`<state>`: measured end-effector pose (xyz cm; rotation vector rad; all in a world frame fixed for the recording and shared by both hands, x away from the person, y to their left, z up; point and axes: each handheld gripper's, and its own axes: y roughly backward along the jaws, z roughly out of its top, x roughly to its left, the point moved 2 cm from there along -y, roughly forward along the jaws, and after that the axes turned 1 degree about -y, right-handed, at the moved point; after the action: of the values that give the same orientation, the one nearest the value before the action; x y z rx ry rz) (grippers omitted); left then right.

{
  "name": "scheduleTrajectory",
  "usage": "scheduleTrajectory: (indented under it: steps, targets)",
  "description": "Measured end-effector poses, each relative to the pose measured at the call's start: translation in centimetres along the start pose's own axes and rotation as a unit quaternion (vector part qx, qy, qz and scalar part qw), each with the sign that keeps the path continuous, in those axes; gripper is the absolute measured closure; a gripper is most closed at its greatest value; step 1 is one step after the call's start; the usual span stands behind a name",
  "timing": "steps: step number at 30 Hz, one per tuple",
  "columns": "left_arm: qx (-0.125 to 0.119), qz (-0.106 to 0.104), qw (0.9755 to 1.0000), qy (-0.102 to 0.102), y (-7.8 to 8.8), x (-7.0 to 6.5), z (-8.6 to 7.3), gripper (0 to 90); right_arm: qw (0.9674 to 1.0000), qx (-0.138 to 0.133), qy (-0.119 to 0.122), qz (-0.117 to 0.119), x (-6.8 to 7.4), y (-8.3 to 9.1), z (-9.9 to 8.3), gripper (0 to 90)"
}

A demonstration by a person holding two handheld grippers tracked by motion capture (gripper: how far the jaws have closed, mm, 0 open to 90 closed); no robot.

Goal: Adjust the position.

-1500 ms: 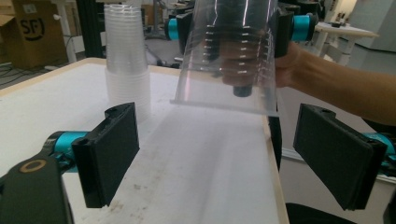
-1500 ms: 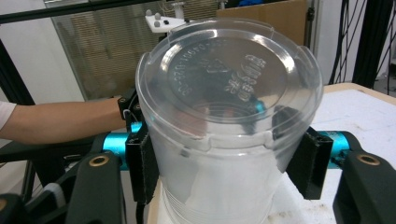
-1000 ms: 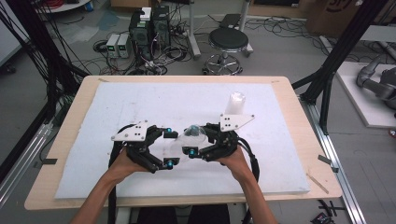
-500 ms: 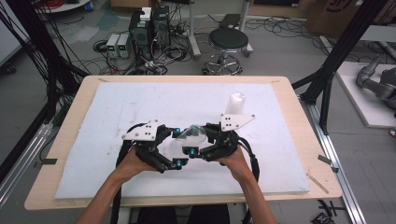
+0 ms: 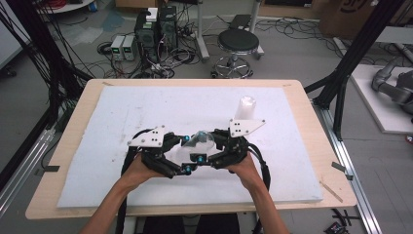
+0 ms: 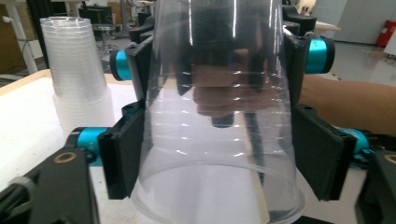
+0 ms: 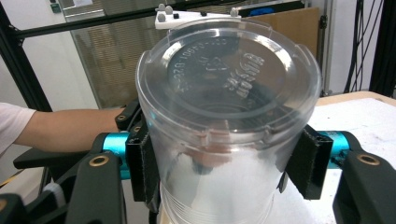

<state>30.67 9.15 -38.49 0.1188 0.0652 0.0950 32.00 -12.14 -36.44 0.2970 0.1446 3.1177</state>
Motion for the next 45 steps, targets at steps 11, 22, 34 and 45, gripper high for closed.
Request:
scheduleTrajectory:
  steps: [11,22,34,45]
  targets:
    - [0.006,0.003,1.0000,-0.001,0.1,0.0,-0.1,31.0,1.0000,0.001,-0.001,0.001,-0.1,0.0,-0.1,36.7]
    - [0.015,0.009,0.9998,0.004,0.5,0.1,-0.3,31.0,0.9997,0.015,-0.008,-0.018,0.0,0.0,-0.2,14.3]
    - [0.172,0.015,0.9846,-0.024,2.8,0.4,0.9,30.9,0.9940,0.103,0.009,-0.034,0.7,0.8,-0.3,14.3]
    - [0.338,-0.003,0.9392,-0.064,2.5,0.2,1.8,30.9,0.9641,0.248,0.049,-0.080,1.3,0.3,0.3,14.3]
